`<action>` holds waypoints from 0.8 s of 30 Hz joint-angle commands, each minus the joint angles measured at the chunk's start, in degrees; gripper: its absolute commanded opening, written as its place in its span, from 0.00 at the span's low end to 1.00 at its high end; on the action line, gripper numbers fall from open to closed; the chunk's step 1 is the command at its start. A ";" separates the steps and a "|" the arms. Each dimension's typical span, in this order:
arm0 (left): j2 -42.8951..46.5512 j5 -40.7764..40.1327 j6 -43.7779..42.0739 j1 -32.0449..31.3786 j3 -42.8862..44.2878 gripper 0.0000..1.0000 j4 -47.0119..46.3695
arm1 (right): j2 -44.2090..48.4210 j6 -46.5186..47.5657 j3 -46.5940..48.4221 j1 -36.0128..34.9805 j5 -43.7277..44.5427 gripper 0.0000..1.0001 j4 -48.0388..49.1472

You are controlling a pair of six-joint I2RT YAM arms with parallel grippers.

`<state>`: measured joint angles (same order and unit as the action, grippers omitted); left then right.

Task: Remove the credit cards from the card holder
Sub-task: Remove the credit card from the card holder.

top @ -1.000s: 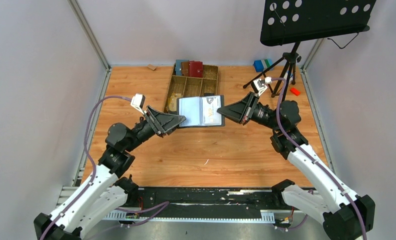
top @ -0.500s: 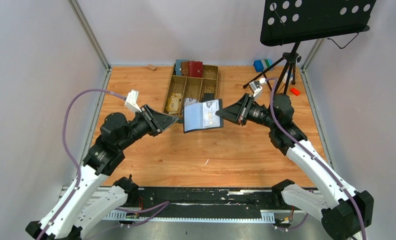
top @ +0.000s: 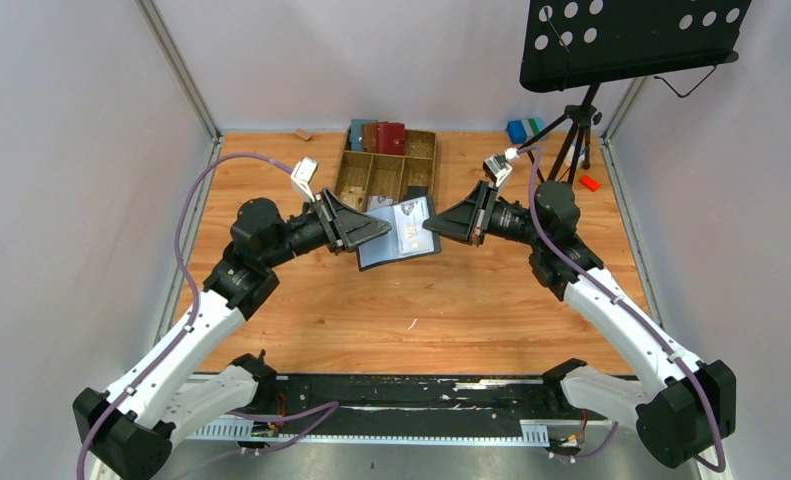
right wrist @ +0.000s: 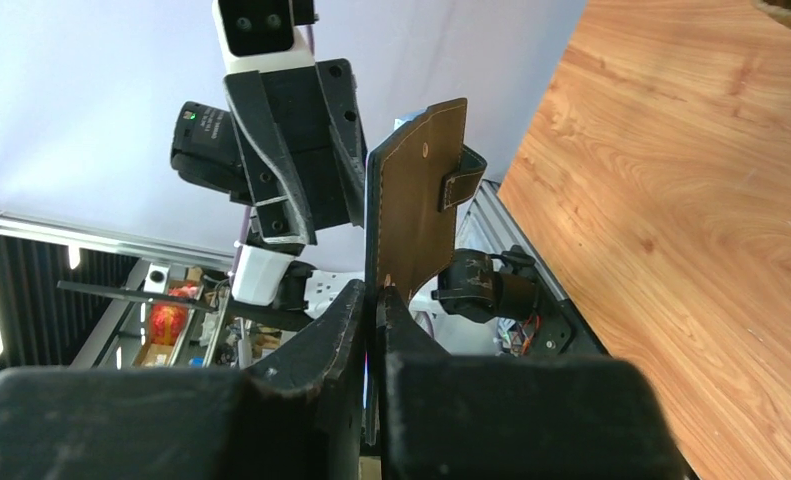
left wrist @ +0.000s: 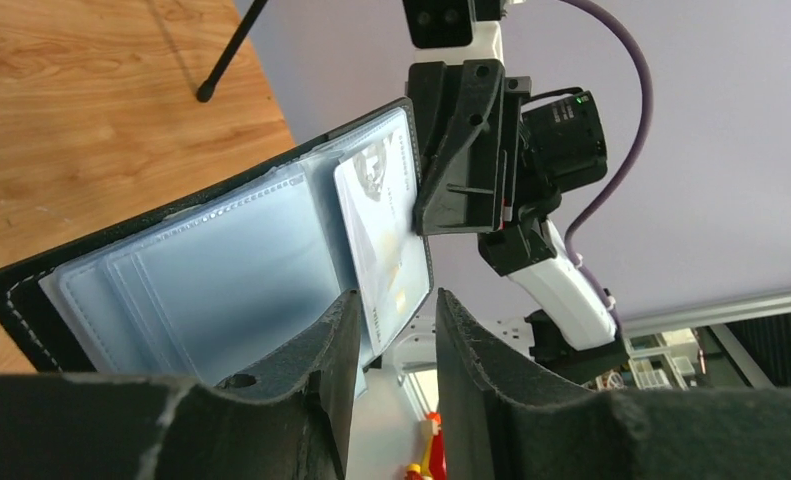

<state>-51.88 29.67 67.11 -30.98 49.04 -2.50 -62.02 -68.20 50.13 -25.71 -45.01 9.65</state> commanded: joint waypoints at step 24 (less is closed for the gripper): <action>-2.81 5.96 14.81 0.04 -6.92 0.21 -22.47 | -0.06 -11.88 -2.28 -1.27 -2.40 0.00 20.84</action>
<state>-54.11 34.72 78.04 -30.98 42.81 -16.97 -62.65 -76.75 48.07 -26.61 -46.78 22.74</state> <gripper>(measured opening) 0.254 0.066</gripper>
